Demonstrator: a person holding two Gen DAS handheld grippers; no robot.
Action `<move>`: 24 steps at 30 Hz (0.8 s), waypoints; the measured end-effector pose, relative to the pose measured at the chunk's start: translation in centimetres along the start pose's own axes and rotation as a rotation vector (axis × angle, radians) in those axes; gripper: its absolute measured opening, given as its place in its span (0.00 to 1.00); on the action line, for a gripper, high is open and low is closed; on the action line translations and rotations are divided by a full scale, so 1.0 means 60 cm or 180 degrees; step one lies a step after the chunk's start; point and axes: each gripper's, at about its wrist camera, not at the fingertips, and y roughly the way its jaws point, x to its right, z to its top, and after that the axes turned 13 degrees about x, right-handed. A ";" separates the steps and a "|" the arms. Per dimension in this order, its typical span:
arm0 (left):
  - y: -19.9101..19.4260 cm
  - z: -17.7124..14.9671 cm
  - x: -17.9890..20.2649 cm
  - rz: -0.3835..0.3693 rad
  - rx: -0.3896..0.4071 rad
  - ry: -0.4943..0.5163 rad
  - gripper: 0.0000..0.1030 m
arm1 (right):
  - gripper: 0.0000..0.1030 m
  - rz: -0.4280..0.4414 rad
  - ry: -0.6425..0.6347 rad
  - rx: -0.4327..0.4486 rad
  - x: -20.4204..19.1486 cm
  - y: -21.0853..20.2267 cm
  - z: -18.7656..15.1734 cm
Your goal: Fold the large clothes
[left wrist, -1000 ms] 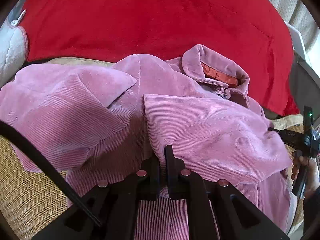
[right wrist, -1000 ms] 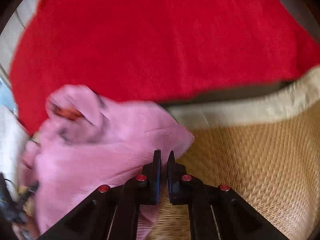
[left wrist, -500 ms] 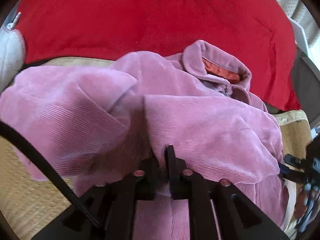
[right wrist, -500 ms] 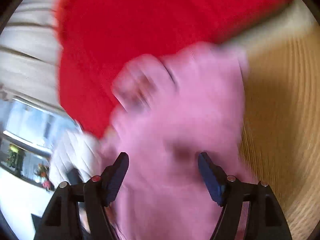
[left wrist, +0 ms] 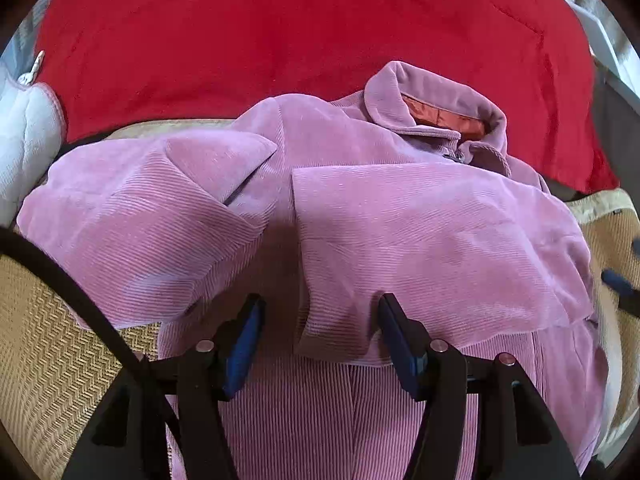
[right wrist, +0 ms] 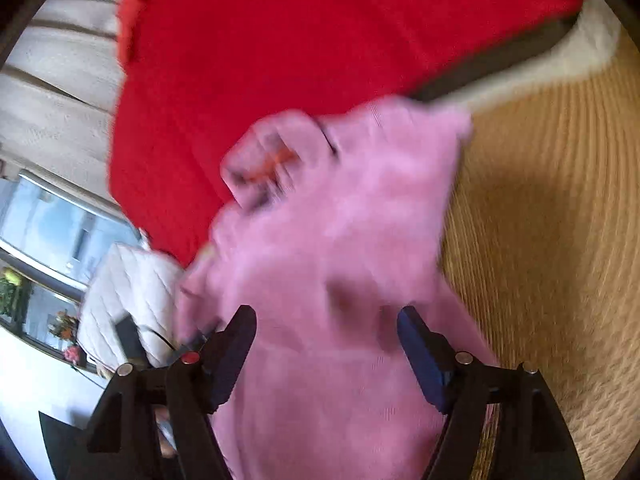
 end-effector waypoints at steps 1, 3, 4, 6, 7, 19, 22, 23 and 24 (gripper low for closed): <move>0.003 -0.002 -0.001 -0.0008 -0.0003 -0.0002 0.61 | 0.75 0.0085 0.0120 -0.0009 0.006 0.012 0.012; 0.002 -0.004 -0.004 -0.0005 0.0070 0.0009 0.64 | 0.76 0.0203 0.0362 -0.0095 0.026 0.048 0.033; 0.001 -0.005 -0.005 -0.0008 0.0081 0.0009 0.64 | 0.76 0.0143 0.0413 -0.0162 0.042 0.063 0.038; -0.001 -0.004 -0.005 -0.0029 0.0076 0.0015 0.64 | 0.72 -0.0165 0.0511 -0.0247 0.079 0.099 0.044; -0.001 -0.007 -0.005 -0.0040 0.0073 0.0017 0.64 | 0.71 -0.0117 0.0704 -0.0049 0.099 0.092 0.050; -0.068 -0.013 -0.076 -0.0428 0.0340 -0.0635 0.72 | 0.77 -0.0665 -0.1107 0.0624 -0.071 -0.037 -0.127; -0.103 -0.011 -0.154 -0.0429 0.0513 -0.1122 0.73 | 0.77 -0.0833 -0.1553 0.0824 -0.076 -0.079 -0.183; -0.109 -0.011 -0.183 -0.0444 0.0549 -0.1305 0.73 | 0.78 -0.0867 -0.1680 0.0871 -0.080 -0.077 -0.200; -0.115 -0.010 -0.223 -0.0446 0.0580 -0.1565 0.73 | 0.81 -0.0864 -0.1757 0.0867 -0.080 -0.073 -0.204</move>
